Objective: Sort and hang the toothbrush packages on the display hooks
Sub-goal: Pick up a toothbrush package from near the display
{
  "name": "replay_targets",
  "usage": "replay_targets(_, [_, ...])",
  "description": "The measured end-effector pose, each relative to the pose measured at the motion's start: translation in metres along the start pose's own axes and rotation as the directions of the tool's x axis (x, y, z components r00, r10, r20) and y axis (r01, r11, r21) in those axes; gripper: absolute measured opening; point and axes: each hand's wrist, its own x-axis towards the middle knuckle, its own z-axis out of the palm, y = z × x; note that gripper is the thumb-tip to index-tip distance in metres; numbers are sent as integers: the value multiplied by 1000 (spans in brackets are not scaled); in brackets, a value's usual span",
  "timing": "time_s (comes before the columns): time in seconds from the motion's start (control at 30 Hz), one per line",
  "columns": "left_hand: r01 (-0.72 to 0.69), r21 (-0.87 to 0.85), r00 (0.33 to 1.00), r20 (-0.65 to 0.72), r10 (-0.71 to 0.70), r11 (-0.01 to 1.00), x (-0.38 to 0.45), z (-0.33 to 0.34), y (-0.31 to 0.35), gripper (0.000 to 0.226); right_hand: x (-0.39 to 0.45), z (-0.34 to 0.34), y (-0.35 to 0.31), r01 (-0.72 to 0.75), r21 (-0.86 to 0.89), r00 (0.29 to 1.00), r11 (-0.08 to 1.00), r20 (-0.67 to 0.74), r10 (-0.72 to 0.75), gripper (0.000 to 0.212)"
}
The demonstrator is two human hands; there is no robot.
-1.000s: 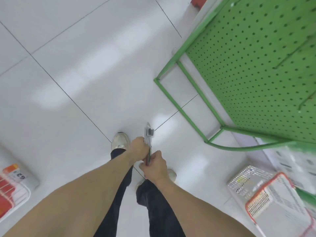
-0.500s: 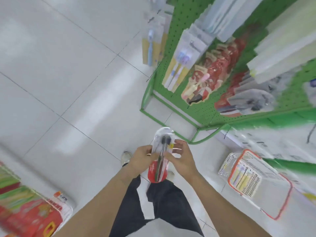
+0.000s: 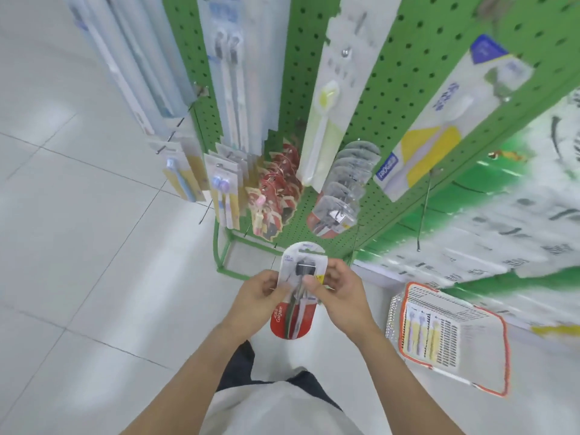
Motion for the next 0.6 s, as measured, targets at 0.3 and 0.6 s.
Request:
replay_targets(0.3, [-237,140,971,77,228,962,40,-3,73,16,7,2,-28,140,132,945,981,-313,-93,25])
replay_targets(0.6, [-201,159,978,-21,206,967,61,21,83,8,31,-9,-25,52,-58,935,997,-349,-69,24])
